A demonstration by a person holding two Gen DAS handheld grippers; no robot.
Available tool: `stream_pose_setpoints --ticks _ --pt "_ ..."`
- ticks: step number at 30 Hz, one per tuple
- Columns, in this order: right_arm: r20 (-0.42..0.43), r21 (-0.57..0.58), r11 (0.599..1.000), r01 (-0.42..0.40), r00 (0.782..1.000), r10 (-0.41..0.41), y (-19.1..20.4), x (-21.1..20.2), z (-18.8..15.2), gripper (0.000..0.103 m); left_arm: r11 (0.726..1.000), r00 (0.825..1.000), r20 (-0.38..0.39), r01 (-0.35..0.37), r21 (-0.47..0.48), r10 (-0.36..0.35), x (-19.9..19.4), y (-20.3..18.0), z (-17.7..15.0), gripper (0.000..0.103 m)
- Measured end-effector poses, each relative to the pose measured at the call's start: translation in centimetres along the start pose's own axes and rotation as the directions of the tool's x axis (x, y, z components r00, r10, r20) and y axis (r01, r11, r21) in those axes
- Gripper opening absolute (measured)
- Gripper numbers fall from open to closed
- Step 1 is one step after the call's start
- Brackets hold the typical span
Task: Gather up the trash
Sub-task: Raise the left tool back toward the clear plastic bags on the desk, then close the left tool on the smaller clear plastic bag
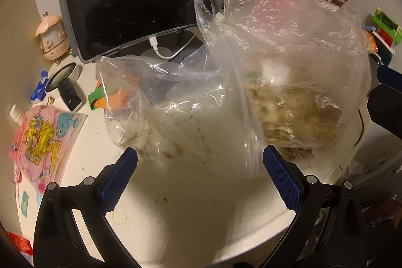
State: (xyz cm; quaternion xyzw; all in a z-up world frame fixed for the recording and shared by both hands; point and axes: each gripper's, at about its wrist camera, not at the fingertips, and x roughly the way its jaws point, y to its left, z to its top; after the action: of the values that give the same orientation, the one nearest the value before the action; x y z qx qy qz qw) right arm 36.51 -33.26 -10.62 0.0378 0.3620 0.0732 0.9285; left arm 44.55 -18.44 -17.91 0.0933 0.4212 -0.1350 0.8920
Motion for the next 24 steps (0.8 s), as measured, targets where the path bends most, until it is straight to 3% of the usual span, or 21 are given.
stream_pose_setpoints --ticks 13,16,19,22,24 --pt "-0.025 0.006 1.000 -0.001 1.000 0.001 -0.1 1.4 0.1 0.097 0.999 0.999 -0.036 0.030 0.022 -0.029 3.3 -0.2 0.4 0.097" --pt "-0.030 0.008 1.000 0.003 1.000 -0.003 -0.3 1.5 -0.1 0.097 0.999 0.999 -0.034 0.022 0.026 -0.021 3.4 -0.2 0.3 0.091" --pt "-0.030 0.007 1.000 0.003 1.000 -0.003 -0.4 1.5 -0.3 0.097 0.999 0.999 -0.032 0.024 0.027 -0.023 3.5 0.0 0.3 0.078" --pt "-0.031 0.008 1.000 0.004 1.000 -0.003 -0.3 1.4 -0.4 0.097 1.000 0.999 -0.029 0.021 0.019 -0.020 3.4 0.3 0.1 0.056" --pt "-0.033 0.011 1.000 0.003 0.999 -0.003 -0.3 1.4 -0.7 0.097 1.000 1.000 -0.022 0.014 0.022 -0.014 3.4 0.8 0.0 0.032"
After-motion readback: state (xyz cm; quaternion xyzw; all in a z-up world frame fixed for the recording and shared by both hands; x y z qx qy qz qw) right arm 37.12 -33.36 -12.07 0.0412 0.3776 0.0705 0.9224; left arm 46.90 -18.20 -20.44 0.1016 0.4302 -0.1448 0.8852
